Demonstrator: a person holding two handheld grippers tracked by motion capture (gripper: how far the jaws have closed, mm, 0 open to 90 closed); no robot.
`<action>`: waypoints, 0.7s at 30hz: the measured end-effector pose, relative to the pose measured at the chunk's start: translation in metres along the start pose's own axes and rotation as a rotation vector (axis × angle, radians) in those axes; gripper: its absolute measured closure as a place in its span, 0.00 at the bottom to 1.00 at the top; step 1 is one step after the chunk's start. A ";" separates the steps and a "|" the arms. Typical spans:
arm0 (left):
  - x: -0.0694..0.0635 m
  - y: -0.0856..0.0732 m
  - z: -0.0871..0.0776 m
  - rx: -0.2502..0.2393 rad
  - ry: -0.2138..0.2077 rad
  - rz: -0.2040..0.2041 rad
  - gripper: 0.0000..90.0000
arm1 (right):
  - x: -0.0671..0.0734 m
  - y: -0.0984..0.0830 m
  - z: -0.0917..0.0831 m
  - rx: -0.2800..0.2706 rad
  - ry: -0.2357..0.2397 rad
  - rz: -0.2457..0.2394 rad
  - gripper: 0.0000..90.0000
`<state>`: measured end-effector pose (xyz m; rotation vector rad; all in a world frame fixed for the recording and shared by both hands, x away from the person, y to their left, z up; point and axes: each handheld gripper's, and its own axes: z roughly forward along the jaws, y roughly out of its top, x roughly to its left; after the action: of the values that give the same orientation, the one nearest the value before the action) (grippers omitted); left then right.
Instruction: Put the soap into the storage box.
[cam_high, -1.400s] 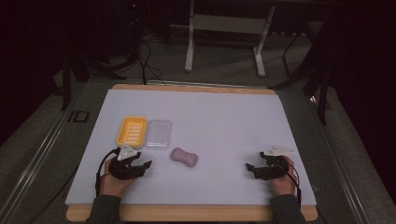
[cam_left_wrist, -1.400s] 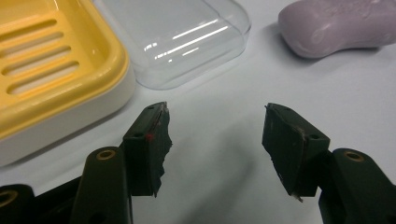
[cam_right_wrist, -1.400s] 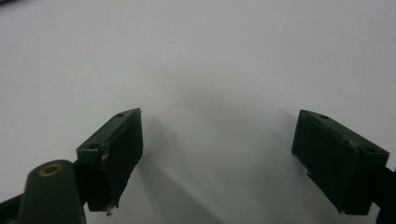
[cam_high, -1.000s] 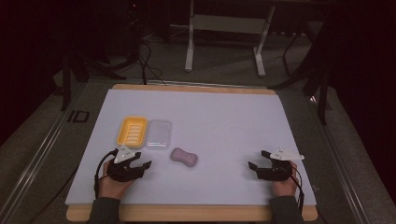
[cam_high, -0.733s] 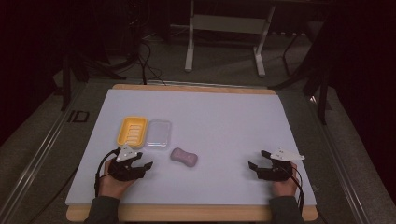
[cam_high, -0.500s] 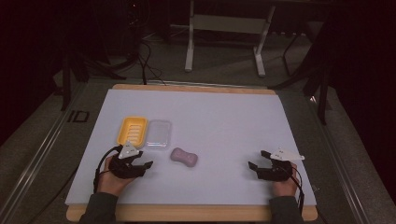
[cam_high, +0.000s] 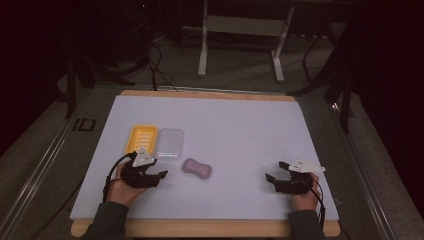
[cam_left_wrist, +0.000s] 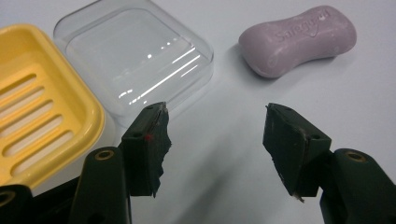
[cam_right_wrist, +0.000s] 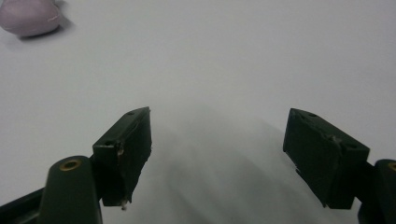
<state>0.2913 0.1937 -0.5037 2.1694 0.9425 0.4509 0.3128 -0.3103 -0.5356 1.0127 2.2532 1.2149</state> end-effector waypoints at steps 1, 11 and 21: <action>0.000 0.000 0.000 0.000 0.000 0.000 0.45 | 0.000 0.000 0.000 0.001 0.001 -0.004 0.26; -0.001 0.013 -0.001 0.002 -0.011 0.042 0.45 | 0.000 0.000 0.000 -0.004 -0.003 0.000 0.24; 0.000 0.027 -0.001 -0.003 -0.033 0.070 0.45 | 0.000 0.000 -0.001 -0.005 -0.007 0.002 0.24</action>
<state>0.3037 0.1815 -0.4830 2.2056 0.8492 0.4492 0.3125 -0.3110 -0.5354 1.0155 2.2432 1.2157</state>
